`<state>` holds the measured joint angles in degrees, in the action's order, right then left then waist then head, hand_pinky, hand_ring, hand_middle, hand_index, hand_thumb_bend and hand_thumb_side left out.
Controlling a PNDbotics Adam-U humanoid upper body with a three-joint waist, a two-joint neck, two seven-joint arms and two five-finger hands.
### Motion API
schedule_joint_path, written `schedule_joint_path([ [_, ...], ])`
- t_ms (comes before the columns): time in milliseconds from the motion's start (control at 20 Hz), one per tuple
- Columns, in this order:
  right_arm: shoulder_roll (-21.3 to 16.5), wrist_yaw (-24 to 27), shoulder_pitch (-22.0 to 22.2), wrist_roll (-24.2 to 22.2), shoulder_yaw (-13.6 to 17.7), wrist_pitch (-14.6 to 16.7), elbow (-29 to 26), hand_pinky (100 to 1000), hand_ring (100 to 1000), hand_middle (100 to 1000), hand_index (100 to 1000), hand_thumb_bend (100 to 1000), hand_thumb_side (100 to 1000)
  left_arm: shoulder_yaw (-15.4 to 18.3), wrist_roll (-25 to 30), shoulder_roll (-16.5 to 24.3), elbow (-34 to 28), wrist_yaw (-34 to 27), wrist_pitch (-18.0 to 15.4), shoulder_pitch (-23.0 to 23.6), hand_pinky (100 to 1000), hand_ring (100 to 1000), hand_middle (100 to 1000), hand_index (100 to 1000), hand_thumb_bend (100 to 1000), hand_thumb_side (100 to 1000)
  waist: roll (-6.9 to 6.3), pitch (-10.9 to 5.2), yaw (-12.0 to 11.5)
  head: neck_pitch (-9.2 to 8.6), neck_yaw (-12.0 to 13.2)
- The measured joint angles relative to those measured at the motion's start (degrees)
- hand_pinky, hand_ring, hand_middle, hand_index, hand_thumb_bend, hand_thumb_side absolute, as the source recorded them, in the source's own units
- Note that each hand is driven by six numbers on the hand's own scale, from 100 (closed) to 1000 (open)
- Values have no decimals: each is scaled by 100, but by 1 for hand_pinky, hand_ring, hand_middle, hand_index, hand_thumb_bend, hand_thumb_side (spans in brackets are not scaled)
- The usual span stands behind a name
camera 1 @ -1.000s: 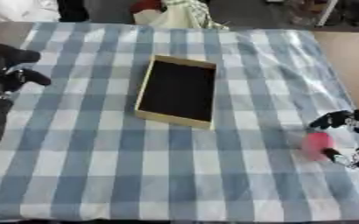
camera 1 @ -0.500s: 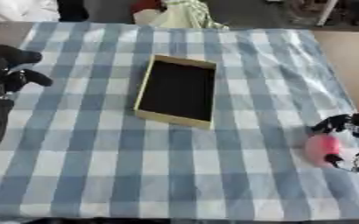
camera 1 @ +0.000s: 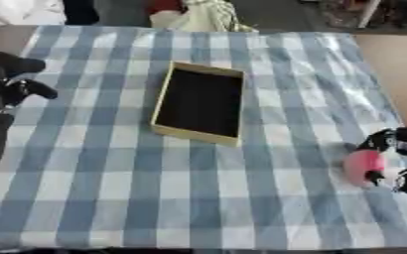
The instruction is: Pick up objects on the table and place them in the box.
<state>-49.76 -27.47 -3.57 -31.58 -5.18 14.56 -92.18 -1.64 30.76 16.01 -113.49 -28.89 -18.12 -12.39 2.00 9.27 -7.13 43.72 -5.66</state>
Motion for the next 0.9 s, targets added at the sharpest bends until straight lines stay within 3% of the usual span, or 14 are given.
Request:
schedule_joint_path([
  [350,3,156,-2,203,46,-101,-183,771,724,653,782,100,100,0,12,-1,0,4,13,19,681,826,726,749,100,596,5,-2,7,0,0],
  [900,-61,441,-126,320,307,-235,-501,774,710,648,783,100,100,1,13,-2,0,20,26,37,682,827,728,748,100,596,20,-13,34,1,2],
])
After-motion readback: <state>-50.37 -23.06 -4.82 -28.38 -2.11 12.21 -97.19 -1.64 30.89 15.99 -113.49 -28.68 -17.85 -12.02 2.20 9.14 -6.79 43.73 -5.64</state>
